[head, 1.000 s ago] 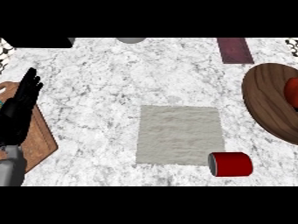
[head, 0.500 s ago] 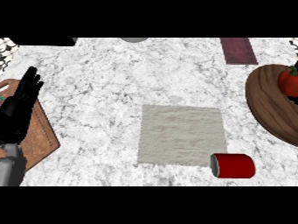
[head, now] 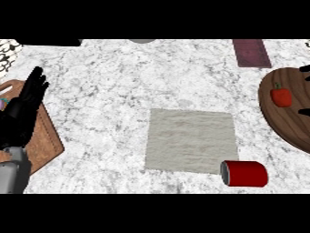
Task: Pick the bell pepper from the placemat and place it in the bowl
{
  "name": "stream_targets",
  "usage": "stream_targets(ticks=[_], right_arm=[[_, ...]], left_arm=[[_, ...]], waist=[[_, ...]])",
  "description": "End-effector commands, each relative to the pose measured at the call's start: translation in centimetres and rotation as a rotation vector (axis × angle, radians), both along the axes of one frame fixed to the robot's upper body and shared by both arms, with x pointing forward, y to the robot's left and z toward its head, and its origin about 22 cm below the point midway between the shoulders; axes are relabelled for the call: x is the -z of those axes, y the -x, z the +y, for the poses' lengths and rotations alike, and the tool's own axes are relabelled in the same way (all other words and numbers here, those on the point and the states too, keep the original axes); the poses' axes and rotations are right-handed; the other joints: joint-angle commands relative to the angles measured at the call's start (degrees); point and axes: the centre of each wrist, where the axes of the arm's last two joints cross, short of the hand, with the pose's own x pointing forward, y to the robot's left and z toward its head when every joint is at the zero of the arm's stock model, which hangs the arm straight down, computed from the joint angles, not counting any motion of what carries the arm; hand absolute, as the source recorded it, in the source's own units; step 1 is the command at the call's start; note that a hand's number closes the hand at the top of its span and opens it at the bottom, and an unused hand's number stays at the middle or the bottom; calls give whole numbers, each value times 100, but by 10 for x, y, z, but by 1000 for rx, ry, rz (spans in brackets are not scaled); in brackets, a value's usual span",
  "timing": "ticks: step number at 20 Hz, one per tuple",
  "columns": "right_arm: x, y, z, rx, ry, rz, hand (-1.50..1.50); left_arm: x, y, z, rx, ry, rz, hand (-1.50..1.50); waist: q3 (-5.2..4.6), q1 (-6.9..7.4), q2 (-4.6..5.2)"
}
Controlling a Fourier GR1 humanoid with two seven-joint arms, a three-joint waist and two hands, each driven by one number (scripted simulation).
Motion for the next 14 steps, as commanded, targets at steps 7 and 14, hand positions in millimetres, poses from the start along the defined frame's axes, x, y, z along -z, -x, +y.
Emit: stream_targets(ticks=[7, 14], right_arm=[[-21, 6, -34, 41, -708, -261, -150], [-29, 76, -108, 125, -807, -198, -150]], left_arm=[[-1, 2, 12, -22, -2, -1, 0], [10, 8, 12, -5, 20, 8, 0]], waist=[[18, -73, -4], [17, -28, 41]])
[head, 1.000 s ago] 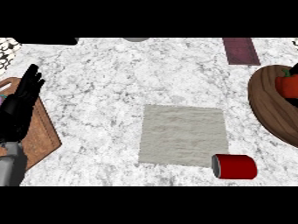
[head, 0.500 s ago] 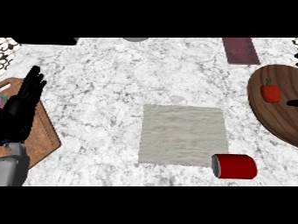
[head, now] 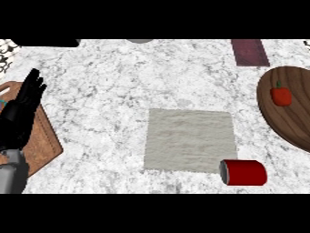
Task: Pick the bell pepper from the placemat and place it in the bowl
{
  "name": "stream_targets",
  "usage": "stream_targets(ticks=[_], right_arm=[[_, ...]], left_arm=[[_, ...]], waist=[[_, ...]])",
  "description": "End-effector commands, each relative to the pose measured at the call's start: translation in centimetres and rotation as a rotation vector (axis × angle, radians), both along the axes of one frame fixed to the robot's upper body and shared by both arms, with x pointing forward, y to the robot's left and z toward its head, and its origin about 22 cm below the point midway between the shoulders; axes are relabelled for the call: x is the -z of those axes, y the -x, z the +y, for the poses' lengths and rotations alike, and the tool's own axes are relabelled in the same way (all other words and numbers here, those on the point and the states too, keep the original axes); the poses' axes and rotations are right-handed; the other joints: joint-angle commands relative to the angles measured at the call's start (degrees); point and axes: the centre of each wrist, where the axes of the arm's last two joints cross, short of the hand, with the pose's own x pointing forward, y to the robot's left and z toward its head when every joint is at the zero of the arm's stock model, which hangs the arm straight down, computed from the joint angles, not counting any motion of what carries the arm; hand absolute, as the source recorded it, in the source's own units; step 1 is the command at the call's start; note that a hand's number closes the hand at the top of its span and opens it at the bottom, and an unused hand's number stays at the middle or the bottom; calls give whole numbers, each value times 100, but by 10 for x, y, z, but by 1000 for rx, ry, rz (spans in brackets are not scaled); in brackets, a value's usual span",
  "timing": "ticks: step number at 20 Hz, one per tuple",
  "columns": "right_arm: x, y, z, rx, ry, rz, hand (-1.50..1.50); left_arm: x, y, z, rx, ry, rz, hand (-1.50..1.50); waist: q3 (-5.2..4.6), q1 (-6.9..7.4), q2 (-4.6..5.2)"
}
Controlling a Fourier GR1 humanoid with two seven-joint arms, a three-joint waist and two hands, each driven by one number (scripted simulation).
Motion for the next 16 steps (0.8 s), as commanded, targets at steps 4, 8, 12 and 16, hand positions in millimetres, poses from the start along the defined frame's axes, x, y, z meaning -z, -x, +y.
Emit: stream_targets(ticks=[4, 8, 12, 16], right_arm=[[-11, 60, -51, -11, -89, 22, -150], [-28, 78, -67, -33, -139, 5, -150], [-29, 92, -75, -58, -181, -25, -150], [-25, 93, -75, -81, -210, -39, -150]], left_arm=[[-6, 1, -5, -1, 0, -13, 0], [-3, -2, -1, -8, 0, -18, 0], [-1, 1, 9, -24, -2, -10, 0], [-1, -1, 7, -18, 9, 2, 0]], waist=[[19, 20, 12], [37, -45, 30], [46, -90, 7], [52, -98, 5]])
